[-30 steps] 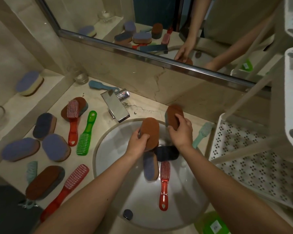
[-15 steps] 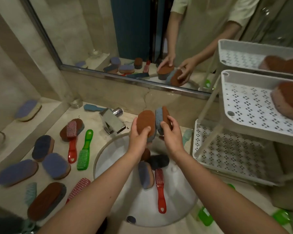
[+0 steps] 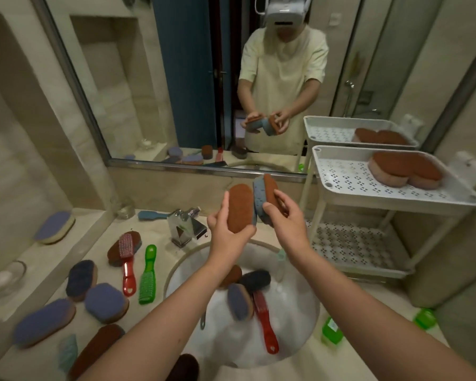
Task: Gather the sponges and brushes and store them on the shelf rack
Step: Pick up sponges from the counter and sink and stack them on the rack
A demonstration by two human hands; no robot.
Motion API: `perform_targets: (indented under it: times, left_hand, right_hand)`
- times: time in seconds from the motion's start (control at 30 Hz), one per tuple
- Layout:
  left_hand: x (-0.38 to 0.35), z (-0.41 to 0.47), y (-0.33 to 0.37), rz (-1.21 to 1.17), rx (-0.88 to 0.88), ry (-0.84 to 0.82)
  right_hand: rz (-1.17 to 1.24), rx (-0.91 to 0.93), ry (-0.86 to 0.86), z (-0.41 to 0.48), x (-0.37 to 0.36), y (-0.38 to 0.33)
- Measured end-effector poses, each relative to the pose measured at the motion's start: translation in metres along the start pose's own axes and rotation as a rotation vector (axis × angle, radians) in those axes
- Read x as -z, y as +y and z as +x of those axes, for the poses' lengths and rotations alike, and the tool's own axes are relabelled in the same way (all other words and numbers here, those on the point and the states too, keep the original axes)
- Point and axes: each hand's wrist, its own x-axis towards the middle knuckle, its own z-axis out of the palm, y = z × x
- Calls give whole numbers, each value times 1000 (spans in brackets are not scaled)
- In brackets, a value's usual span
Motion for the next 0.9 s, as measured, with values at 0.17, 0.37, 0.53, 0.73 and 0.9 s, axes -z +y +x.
perform_targets:
  times: [0.17,0.37,0.53,0.73,0.9]
  left_hand:
    - [-5,-18,19,-16,-125,-59]
    - [-28,-37,50,-144,-213,-60]
    - [-57,-37,79,-201,-244,-90]
    - [-107,-15,106,-171,-223,-118]
    - [-148,11,114,-17,-207,-72]
  right_hand:
    - [-37,81,67,-20,25,-29]
    - [-22,140,162,-35,55,-55]
    - [-100,235,241,-26,90,-75]
    - [-123,249,280,14,136,-83]
    - [-199,206,264,51,173,-74]
